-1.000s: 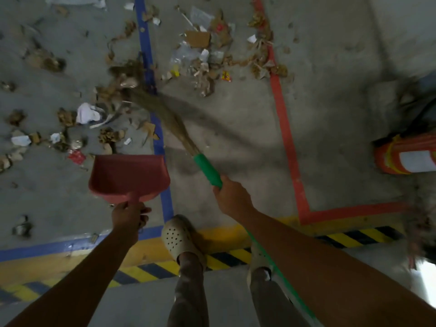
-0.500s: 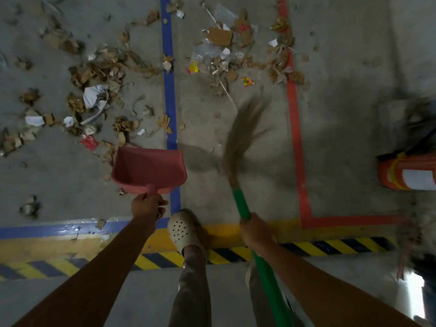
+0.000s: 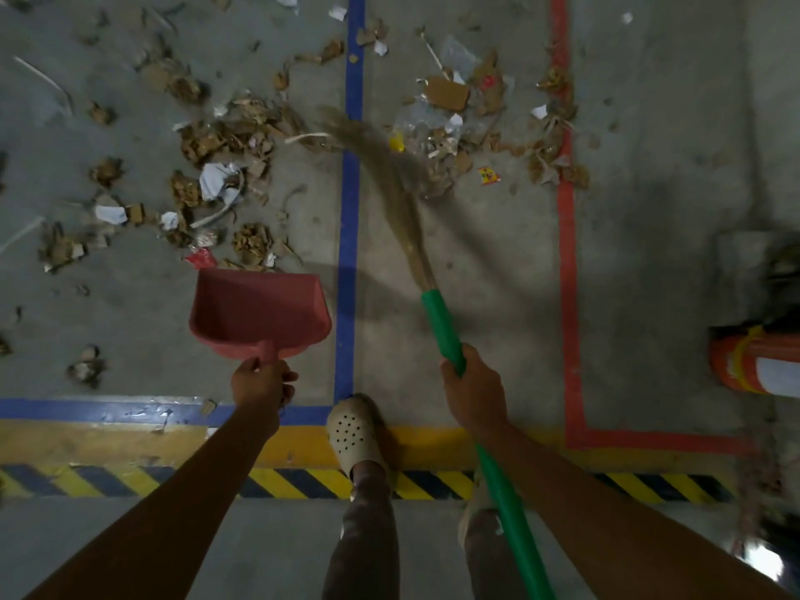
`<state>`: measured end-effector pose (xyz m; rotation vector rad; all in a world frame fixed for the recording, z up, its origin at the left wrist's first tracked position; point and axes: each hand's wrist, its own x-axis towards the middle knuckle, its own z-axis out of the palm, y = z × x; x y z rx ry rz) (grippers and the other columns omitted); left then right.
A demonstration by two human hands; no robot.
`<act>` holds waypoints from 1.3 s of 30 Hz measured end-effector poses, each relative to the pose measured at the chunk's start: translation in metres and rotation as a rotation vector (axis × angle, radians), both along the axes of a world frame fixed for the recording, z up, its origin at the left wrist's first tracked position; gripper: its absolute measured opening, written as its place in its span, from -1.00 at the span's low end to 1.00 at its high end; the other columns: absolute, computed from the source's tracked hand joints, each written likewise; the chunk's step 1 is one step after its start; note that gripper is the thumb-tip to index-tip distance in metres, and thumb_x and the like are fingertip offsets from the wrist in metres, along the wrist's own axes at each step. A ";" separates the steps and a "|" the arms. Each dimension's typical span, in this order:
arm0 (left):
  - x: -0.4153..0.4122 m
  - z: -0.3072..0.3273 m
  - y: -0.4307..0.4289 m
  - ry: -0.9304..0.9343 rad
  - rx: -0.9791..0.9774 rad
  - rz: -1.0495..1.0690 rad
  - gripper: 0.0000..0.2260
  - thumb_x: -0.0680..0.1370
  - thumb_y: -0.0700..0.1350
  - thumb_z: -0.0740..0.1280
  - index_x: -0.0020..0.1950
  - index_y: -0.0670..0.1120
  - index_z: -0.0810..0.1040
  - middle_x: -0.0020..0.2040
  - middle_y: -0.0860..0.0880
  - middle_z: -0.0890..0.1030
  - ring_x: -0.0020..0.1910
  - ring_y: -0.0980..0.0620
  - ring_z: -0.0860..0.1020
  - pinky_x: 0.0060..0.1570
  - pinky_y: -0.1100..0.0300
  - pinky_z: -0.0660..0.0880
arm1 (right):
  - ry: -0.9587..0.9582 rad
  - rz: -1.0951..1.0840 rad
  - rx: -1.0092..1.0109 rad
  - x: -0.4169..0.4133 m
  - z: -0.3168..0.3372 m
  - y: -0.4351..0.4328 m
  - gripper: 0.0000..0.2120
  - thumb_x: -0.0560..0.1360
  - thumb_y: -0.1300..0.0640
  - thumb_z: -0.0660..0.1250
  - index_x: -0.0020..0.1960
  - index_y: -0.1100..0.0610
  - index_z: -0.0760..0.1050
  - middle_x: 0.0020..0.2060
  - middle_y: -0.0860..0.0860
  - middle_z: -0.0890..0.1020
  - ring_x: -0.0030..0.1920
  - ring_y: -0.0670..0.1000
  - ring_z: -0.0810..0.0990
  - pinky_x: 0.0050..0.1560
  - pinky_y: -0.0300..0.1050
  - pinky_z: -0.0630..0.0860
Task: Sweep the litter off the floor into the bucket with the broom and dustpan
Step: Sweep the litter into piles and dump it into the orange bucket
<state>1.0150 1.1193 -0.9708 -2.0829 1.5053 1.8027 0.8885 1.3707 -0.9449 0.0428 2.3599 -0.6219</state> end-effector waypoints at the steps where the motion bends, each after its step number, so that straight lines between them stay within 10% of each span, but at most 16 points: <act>1: -0.003 0.003 -0.003 0.008 0.009 -0.006 -0.81 0.67 -0.18 0.25 -0.06 -0.28 0.45 -0.22 -0.31 0.53 -0.70 0.09 0.32 -0.63 0.36 0.19 | 0.005 -0.049 0.005 -0.007 0.003 0.001 -0.63 0.65 -0.03 0.25 0.39 0.10 0.44 -0.14 0.06 0.61 -0.14 0.14 0.63 -0.19 -0.03 0.55; 21: -0.166 -0.006 0.009 0.091 0.044 -0.149 -0.73 0.68 -0.06 0.28 0.05 -0.29 0.52 -0.25 -0.21 0.55 -0.64 0.10 0.39 -0.65 0.37 0.24 | -0.152 -0.645 0.064 -0.171 -0.042 0.064 -0.60 0.64 -0.07 0.24 0.24 0.26 0.50 -0.17 0.10 0.57 -0.24 0.09 0.57 -0.30 -0.11 0.46; 32: -0.188 -0.020 0.032 -0.004 0.027 -0.001 -0.87 0.64 -0.19 0.28 0.00 -0.26 0.50 -0.24 -0.22 0.55 -0.54 0.02 0.39 -0.64 0.37 0.26 | -0.181 0.249 0.046 -0.203 -0.063 -0.021 -0.65 0.61 -0.12 0.26 0.22 0.12 0.53 -0.03 0.08 0.66 -0.06 0.14 0.65 -0.14 -0.05 0.54; 39: -0.180 -0.011 0.025 -0.021 -0.012 0.006 -0.68 0.65 0.03 0.31 -0.10 -0.22 0.50 -0.23 -0.22 0.59 -0.52 0.02 0.41 -0.64 0.32 0.29 | 0.058 0.202 0.003 -0.205 -0.036 0.010 -0.65 0.63 -0.10 0.23 0.30 0.08 0.48 -0.07 0.15 0.66 -0.08 0.19 0.64 -0.12 0.04 0.58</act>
